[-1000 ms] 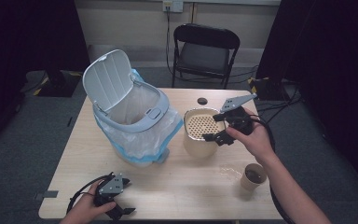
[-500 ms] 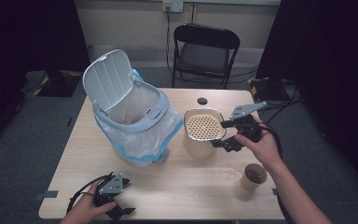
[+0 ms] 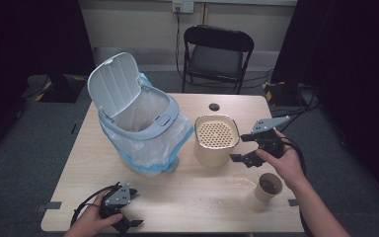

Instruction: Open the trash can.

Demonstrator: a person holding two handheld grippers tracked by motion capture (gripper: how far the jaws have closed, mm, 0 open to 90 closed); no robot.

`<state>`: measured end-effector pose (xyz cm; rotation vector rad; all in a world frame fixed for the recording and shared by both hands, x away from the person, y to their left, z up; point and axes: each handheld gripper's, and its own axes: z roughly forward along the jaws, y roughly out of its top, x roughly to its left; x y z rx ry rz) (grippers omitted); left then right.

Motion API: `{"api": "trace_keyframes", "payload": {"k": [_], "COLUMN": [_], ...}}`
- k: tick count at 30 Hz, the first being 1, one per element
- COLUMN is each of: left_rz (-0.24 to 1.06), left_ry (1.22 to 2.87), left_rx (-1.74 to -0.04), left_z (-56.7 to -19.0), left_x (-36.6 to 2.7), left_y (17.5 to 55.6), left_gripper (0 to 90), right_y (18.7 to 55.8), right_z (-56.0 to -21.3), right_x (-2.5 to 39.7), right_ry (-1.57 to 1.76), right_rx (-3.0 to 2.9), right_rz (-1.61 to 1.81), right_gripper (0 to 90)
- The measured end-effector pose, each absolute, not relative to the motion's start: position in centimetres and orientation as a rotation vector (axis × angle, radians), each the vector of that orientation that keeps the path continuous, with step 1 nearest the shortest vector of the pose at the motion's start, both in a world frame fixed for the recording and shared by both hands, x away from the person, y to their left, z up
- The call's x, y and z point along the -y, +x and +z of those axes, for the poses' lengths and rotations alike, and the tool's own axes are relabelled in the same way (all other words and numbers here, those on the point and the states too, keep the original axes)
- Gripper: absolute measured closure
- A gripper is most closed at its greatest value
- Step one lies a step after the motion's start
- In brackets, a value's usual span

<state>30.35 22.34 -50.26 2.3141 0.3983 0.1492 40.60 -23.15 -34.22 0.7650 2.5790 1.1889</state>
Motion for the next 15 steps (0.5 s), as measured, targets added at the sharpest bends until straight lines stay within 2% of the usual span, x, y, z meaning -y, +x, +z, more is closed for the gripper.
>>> {"api": "trace_keyframes", "payload": {"k": [15], "left_rz": [0.152], "left_ry": [2.313], "left_rx": [-0.398], "left_z": [-50.3], "left_x": [-22.3], "left_y": [30.3], "left_gripper": [0.0], "right_y": [39.5], "right_z": [-36.3], "right_x": [25.1], "right_ry": [0.81], "right_rx": [-2.568], "right_rz": [1.169], "right_gripper": [14.4]}}
